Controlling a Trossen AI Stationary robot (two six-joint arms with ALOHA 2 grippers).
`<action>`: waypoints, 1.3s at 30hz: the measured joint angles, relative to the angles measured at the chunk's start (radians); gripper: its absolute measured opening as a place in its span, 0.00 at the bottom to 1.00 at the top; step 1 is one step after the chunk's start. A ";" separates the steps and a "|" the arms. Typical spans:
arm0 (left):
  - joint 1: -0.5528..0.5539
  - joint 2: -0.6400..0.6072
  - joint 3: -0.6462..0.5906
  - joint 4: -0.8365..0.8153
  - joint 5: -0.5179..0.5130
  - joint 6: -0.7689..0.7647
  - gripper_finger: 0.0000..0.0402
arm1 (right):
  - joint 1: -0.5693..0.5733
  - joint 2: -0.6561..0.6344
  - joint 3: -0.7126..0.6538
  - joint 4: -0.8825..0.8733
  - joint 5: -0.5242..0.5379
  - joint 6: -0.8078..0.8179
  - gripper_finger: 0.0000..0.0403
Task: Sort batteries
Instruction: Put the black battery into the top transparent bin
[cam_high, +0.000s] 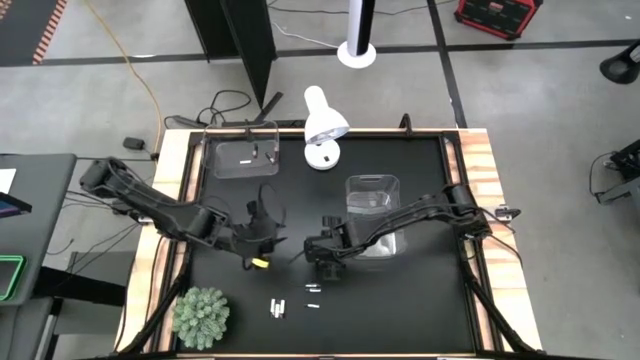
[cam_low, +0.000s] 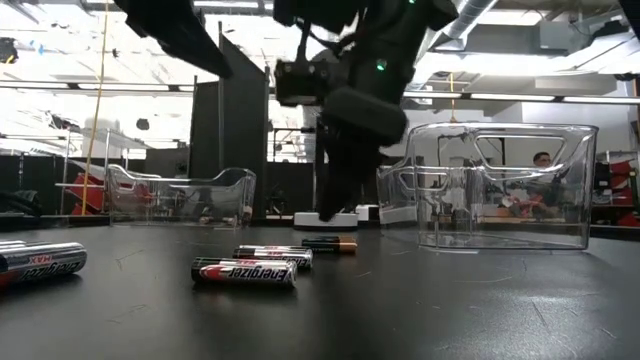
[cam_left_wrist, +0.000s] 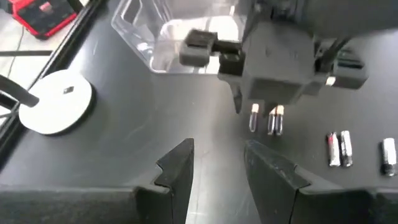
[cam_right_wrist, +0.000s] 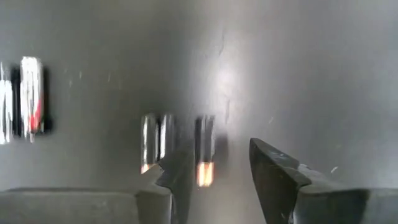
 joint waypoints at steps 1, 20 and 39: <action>-0.003 -0.011 -0.001 0.000 -0.003 -0.001 0.34 | -0.002 0.002 0.000 -0.006 -0.006 -0.001 0.41; -0.005 -0.037 -0.006 -0.027 -0.013 -0.018 0.34 | -0.019 0.074 0.006 -0.021 -0.065 -0.022 0.34; -0.005 -0.037 -0.071 0.061 -0.174 -0.034 0.34 | -0.021 0.062 0.000 0.028 -0.049 -0.033 0.01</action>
